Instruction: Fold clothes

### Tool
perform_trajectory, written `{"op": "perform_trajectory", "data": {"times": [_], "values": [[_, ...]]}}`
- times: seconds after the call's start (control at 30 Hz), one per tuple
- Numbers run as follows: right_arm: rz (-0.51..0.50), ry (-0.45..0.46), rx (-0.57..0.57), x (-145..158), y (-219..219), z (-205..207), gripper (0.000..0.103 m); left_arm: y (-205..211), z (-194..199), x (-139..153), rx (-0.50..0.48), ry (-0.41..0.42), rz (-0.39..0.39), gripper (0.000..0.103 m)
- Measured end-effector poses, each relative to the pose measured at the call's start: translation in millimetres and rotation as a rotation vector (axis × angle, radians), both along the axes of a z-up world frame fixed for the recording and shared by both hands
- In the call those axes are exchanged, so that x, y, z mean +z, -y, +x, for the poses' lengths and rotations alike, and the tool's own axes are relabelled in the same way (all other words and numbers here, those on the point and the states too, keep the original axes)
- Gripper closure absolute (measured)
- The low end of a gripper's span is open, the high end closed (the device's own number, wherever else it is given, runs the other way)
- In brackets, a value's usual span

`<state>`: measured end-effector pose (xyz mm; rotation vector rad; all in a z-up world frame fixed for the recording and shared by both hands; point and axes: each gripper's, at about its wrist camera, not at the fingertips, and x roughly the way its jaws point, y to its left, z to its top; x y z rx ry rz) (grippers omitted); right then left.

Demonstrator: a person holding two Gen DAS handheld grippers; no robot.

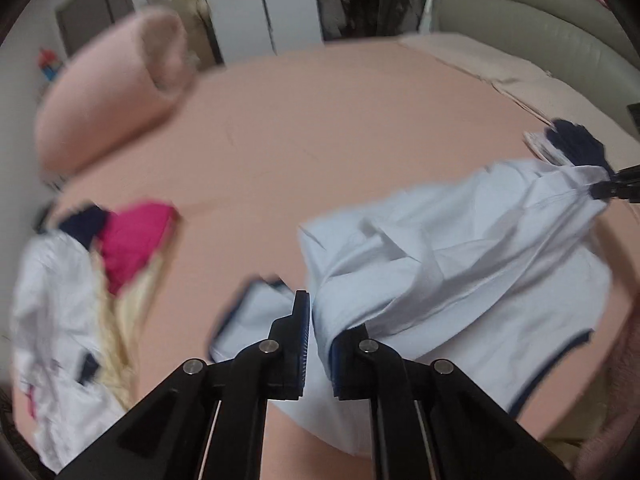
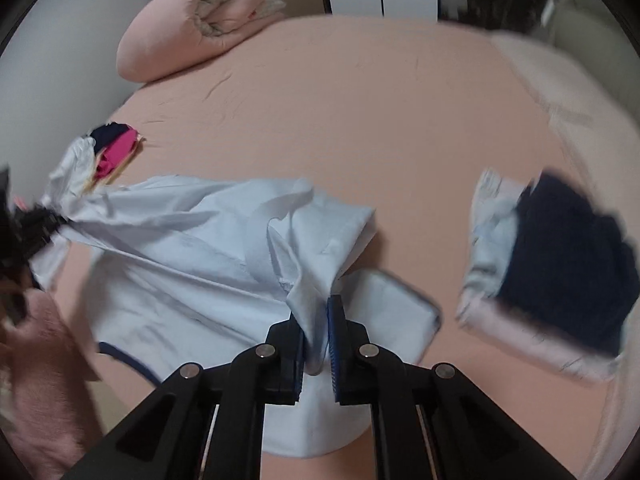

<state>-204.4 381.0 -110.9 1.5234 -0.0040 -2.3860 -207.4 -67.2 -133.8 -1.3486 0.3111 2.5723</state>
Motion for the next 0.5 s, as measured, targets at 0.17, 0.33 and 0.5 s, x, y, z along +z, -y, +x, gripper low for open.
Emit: {"op": "perform_trajectory", "data": {"times": [0.17, 0.33, 0.5], "values": [[-0.078, 0.099, -0.065, -17, -22, 10, 0.094, 16, 10, -10, 0.029, 0.073, 0.041, 0.092], [-0.105, 0.083, -0.066, -10, -21, 19, 0.092, 2, 15, -5, -0.003, 0.016, 0.009, 0.093], [-0.055, 0.142, -0.043, -27, 2, 10, 0.092, 6, 12, 8, 0.025, -0.020, 0.023, 0.093]]}}
